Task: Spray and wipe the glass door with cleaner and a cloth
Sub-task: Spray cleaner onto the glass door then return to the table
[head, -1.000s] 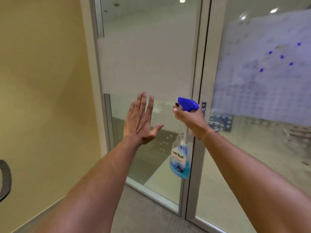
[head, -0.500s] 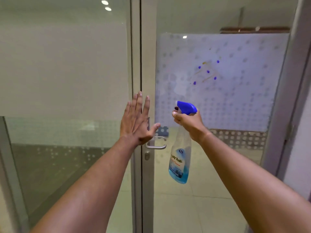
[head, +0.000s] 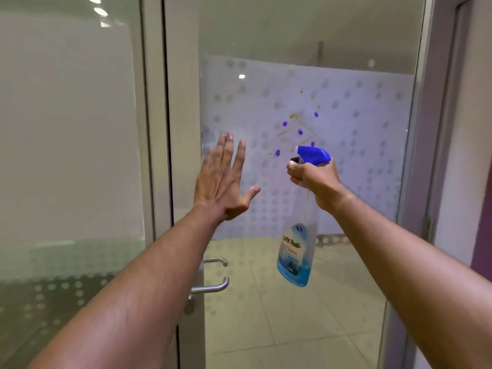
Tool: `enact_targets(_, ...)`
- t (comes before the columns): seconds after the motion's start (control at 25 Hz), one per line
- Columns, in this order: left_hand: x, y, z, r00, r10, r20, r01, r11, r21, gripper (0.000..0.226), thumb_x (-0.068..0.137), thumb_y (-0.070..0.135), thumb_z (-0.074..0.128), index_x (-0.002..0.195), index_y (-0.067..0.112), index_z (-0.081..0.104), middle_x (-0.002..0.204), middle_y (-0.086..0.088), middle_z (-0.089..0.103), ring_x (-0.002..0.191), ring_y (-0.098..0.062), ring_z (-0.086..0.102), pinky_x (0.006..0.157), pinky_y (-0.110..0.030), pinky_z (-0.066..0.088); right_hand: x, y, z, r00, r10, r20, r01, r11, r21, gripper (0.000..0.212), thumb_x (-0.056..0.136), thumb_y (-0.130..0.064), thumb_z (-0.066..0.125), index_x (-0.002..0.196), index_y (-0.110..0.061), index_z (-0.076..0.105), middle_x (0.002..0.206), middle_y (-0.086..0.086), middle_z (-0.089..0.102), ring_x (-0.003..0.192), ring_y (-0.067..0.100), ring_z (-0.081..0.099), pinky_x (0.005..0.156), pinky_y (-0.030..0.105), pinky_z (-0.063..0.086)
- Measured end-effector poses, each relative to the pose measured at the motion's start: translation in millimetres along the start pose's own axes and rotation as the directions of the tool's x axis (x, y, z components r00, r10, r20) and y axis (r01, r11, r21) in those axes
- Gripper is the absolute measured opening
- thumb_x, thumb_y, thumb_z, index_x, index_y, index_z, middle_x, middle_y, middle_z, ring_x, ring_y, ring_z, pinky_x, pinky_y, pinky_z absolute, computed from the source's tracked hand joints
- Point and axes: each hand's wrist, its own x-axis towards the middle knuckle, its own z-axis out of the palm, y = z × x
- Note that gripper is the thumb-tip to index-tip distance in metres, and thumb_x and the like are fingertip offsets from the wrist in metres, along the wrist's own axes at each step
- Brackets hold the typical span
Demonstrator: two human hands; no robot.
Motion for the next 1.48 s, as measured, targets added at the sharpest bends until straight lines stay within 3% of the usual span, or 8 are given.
enact_targets(0.4, 98.5, 19.4, 50.9, 0.994, -0.039, -0.097, 0.044, 0.998, 0.052, 0.098, 0.083, 0.071, 0.025, 0.152, 0.012, -0.01, 0.161, -0.019, -0.009, 0.149, -0.031, -0.009, 0.121, -0.046, 0.001, 120.8, -13.2, -3.3, 0.999, -0.032, 0.013, 0.032, 0.999, -0.015, 0.013, 0.08, 0.0, 0.061, 0.089, -0.006, 0.066, 0.085, 0.011, 0.068, 0.078, 0.02, 0.067, 0.084, 0.038, 0.058)
enact_targets(0.6, 126.1, 9.0, 58.0, 0.991, -0.039, -0.131, 0.046, 0.998, 0.046, 0.098, 0.082, 0.07, 0.026, 0.152, 0.012, -0.01, 0.161, -0.019, -0.01, 0.149, -0.031, -0.01, 0.121, -0.047, 0.001, 159.7, -33.6, 10.0, 0.999, -0.004, -0.038, 0.005, 1.0, 0.013, 0.036, 0.073, 0.002, 0.052, 0.107, 0.004, 0.063, 0.088, 0.017, 0.069, 0.07, 0.018, 0.069, 0.073, 0.035, 0.062)
enact_targets(0.84, 145.3, -6.3, 62.2, 0.988, -0.03, -0.154, 0.037, 0.998, 0.043, 0.098, 0.084, 0.069, 0.031, 0.152, 0.012, -0.012, 0.16, -0.018, -0.013, 0.149, -0.031, -0.011, 0.121, -0.046, 0.0, 172.3, -54.6, 37.1, 0.996, -0.07, -0.055, 0.068, 0.997, -0.036, 0.02, 0.066, -0.002, 0.053, 0.085, -0.003, 0.062, 0.075, 0.012, 0.071, 0.071, 0.02, 0.073, 0.072, 0.038, 0.063)
enact_targets(1.0, 150.0, -11.6, 66.3, 0.986, -0.016, -0.167, 0.022, 0.999, 0.033, 0.098, 0.083, 0.069, 0.028, 0.152, 0.011, -0.011, 0.161, -0.018, -0.012, 0.149, -0.031, -0.01, 0.121, -0.046, 0.001, 175.4, -60.6, 50.2, 0.988, -0.098, -0.122, 0.088, 0.992, -0.086, 0.035, 0.059, -0.011, 0.05, 0.089, -0.002, 0.063, 0.066, 0.011, 0.07, 0.053, 0.019, 0.07, 0.058, 0.038, 0.063)
enact_targets(1.24, 154.7, -17.4, 73.1, 0.985, -0.009, -0.174, 0.014, 1.0, 0.028, 0.097, 0.082, 0.069, 0.023, 0.153, 0.011, -0.009, 0.161, -0.018, -0.011, 0.149, -0.03, -0.01, 0.121, -0.046, 0.002, 184.7, -67.6, 38.4, 0.993, -0.069, -0.095, 0.054, 0.987, -0.148, 0.05, 0.055, -0.005, 0.048, 0.103, 0.002, 0.061, 0.076, 0.013, 0.071, 0.061, 0.019, 0.071, 0.058, 0.032, 0.062)
enact_targets(1.4, 158.9, -15.4, 72.2, 0.982, -0.002, -0.19, 0.003, 1.0, 0.008, 0.096, 0.083, 0.068, 0.025, 0.153, 0.012, -0.009, 0.161, -0.018, -0.01, 0.149, -0.03, -0.009, 0.121, -0.046, 0.001, 182.2, -63.5, 43.4, 0.991, -0.064, -0.116, 0.044, 0.985, -0.166, 0.037, 0.064, -0.005, 0.051, 0.098, 0.002, 0.062, 0.075, 0.013, 0.069, 0.057, 0.019, 0.071, 0.06, 0.038, 0.063)
enact_targets(1.48, 158.6, -15.6, 72.0, 0.982, -0.001, -0.189, 0.003, 1.0, 0.011, 0.096, 0.084, 0.068, 0.027, 0.153, 0.012, -0.01, 0.161, -0.018, -0.01, 0.149, -0.03, -0.01, 0.121, -0.046, 0.001, 181.8, -65.3, 44.8, 0.996, -0.05, -0.074, 0.038, 0.987, -0.156, 0.027, 0.065, 0.001, 0.05, 0.089, 0.002, 0.063, 0.075, 0.012, 0.069, 0.061, 0.018, 0.07, 0.063, 0.033, 0.062)
